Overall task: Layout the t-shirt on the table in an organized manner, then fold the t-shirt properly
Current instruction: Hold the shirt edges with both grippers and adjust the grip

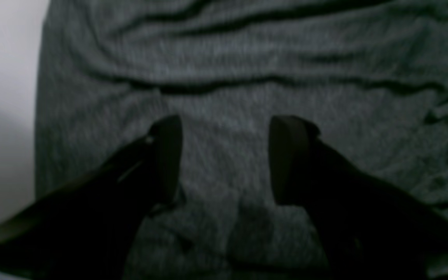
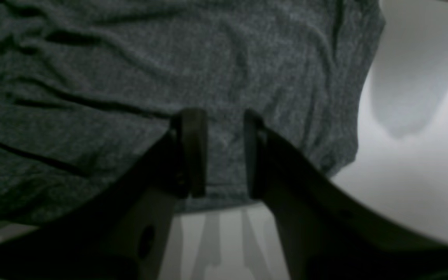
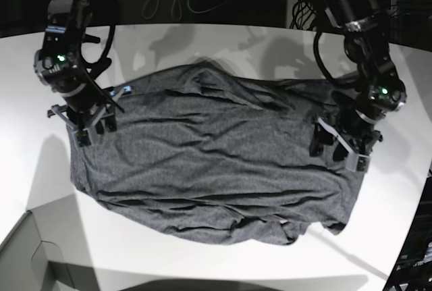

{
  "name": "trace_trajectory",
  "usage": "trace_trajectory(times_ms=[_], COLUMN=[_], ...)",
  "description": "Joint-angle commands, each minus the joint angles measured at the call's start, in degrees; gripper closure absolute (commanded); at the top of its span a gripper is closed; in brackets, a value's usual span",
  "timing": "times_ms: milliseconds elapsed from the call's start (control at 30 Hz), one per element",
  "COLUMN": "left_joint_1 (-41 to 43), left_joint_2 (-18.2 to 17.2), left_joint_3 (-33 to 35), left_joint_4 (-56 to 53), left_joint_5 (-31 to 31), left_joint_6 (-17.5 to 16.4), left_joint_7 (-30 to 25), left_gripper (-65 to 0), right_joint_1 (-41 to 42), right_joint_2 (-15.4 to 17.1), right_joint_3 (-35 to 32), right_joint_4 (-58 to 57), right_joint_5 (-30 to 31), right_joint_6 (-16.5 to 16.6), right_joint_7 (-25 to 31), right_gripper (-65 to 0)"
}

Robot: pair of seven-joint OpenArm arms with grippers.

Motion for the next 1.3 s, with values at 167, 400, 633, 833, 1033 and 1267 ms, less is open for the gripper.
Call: trace_trajectory(times_ms=[167,400,633,833,1033,1267], left_joint_1=[-0.9,-1.0,-0.8,-0.7,-0.9,-0.7], left_joint_2=[-4.4,-5.0,-5.0,-5.0,-4.9,-5.5], left_joint_3=[2.2,3.6,3.6,3.6,3.6,6.2], left_joint_4=[-4.8,-5.8,-7.6,-9.8,-9.8,-11.8], left_joint_5=[-0.1,7.4,13.1,13.2,13.7,13.4], left_joint_6=[5.9,8.9,9.0,8.8,8.8,8.8], left_joint_7=[-0.9,-1.0,-6.3,-7.7,-7.7,-7.8], left_gripper=[-34.3,-34.4,-34.4,-34.5,-41.8,-41.2], right_joint_1=[0.6,0.7,0.7,0.7,0.7,0.7], right_joint_2=[0.3,0.4,0.4,0.4,0.3,0.3], right_joint_3=[0.1,0.1,0.1,0.1,0.1,0.1], right_joint_4=[0.9,0.9,0.9,0.9,1.0,1.0], right_joint_5=[0.5,0.5,0.5,0.5,0.5,0.5], right_joint_6=[-0.3,-0.3,-0.3,-0.3,-0.3,-0.3], right_joint_7=[1.3,1.3,1.3,1.3,1.3,1.3], right_gripper=[-16.9,-16.9,-16.9,-16.9,-16.9,-16.9])
